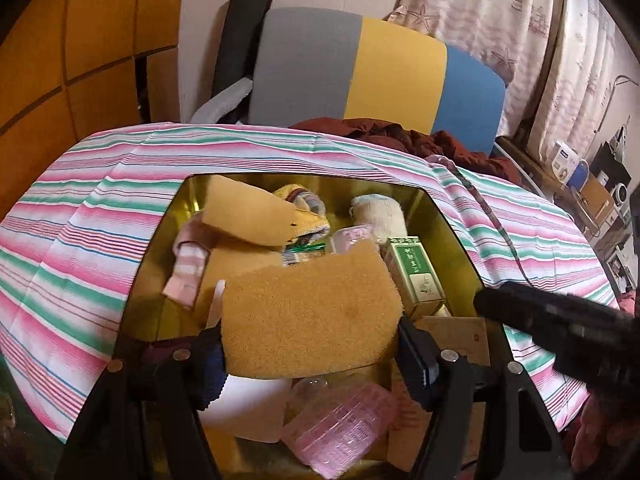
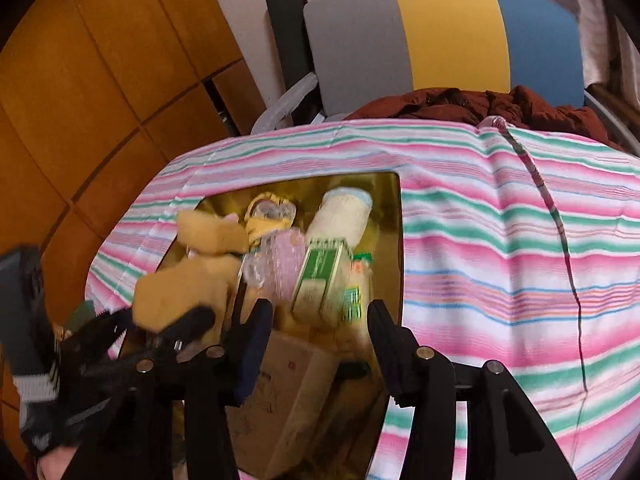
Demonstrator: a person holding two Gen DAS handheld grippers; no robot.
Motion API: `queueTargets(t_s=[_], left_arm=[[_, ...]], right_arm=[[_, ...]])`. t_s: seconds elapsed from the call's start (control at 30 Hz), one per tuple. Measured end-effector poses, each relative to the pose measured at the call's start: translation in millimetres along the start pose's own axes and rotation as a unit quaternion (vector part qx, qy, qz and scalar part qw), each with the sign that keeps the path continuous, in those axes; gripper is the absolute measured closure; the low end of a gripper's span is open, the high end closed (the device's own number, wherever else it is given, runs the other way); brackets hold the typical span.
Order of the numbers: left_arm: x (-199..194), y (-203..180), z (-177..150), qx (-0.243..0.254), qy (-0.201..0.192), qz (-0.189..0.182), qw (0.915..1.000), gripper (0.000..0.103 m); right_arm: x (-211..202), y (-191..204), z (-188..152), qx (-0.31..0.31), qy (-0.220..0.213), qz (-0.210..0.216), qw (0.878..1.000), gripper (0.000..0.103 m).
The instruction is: Organize objects
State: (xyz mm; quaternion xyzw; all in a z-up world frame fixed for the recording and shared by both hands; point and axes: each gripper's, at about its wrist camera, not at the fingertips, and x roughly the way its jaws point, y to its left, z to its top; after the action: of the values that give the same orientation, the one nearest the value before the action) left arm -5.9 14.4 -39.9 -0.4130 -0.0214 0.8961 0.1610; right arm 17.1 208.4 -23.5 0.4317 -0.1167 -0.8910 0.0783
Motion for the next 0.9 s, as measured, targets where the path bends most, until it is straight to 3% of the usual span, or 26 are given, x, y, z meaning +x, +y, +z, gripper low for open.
queueTargets(t_s=[0.2, 0.47, 0.57, 0.63, 0.7, 0.83, 0.9], left_arm=[[-5.9, -1.0, 7.7, -0.019, -0.004, -0.050, 0.9986, 0.025], [-32.7, 27.5, 19.4, -0.069, -0.050, -0.044, 0.9954, 0.020], [-30.7, 33.1, 19.2, -0.078, -0.043, -0.049, 0.9949, 0.020], [-25.1, 32.2, 19.4, -0.083, -0.024, -0.075, 0.9935, 0.018], [-20.5, 25.1, 21.2, -0.068, -0.011, -0.101, 0.9925, 0.018], [-23.5, 17.3, 27.0, -0.047, -0.019, -0.092, 0.9945, 0.017], [-23.0, 16.5, 28.9, -0.041, -0.018, -0.100, 0.9940, 0.012]], right_arm=[[-3.9, -4.9, -11.2, -0.001, 0.001, -0.006, 1.000, 0.053], [-8.5, 2.2, -19.3, -0.020, 0.007, -0.002, 1.000, 0.053], [-8.5, 9.2, -22.4, -0.034, 0.009, 0.000, 0.999, 0.053], [-7.9, 12.2, -23.3, -0.039, 0.010, 0.002, 0.999, 0.052], [-7.8, 13.9, -23.5, -0.041, 0.008, -0.002, 0.999, 0.050], [-10.6, 13.4, -24.1, -0.040, 0.005, -0.005, 0.999, 0.049], [-12.6, 12.7, -24.5, -0.041, 0.004, -0.007, 0.999, 0.049]])
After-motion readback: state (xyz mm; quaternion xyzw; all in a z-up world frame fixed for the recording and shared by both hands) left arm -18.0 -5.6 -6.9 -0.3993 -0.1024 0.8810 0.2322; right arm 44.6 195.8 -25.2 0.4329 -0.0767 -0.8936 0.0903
